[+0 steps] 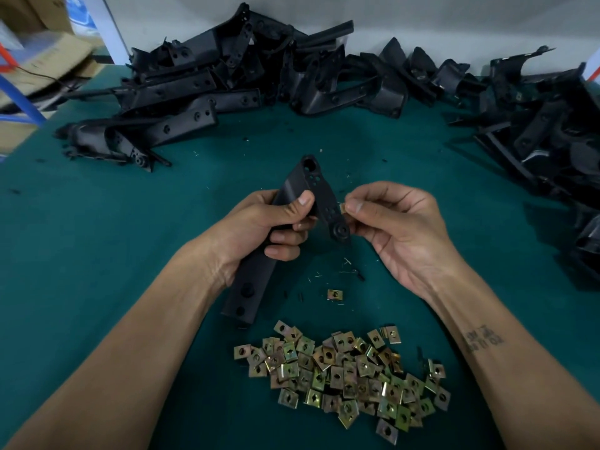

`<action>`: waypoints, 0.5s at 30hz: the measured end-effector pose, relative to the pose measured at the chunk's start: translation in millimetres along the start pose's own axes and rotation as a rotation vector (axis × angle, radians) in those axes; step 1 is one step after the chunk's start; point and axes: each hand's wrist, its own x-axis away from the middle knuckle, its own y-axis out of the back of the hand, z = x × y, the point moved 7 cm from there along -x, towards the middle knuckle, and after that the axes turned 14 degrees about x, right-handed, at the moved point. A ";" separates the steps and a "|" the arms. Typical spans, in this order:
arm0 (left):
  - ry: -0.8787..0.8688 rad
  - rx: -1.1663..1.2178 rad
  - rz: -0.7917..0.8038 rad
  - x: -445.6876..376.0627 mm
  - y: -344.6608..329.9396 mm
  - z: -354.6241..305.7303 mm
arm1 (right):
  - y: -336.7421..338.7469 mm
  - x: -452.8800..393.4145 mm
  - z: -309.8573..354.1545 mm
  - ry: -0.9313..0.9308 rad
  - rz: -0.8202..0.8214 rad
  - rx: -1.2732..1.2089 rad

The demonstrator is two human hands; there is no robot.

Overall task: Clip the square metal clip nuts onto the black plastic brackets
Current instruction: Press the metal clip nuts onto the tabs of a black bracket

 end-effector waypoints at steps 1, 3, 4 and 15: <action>0.004 0.002 0.003 -0.1 -0.2 0.4 | -2.2 0.2 -0.5 -0.002 0.008 0.011; 0.011 -0.002 0.007 -0.4 -0.1 0.9 | -5.2 0.0 -1.1 -0.005 0.017 0.025; 0.013 -0.005 0.007 -0.4 0.3 1.1 | -5.6 -0.3 -1.3 -0.006 0.017 0.027; 0.011 -0.007 0.012 -0.8 1.9 1.7 | -12.8 5.0 0.4 0.027 -0.046 -0.050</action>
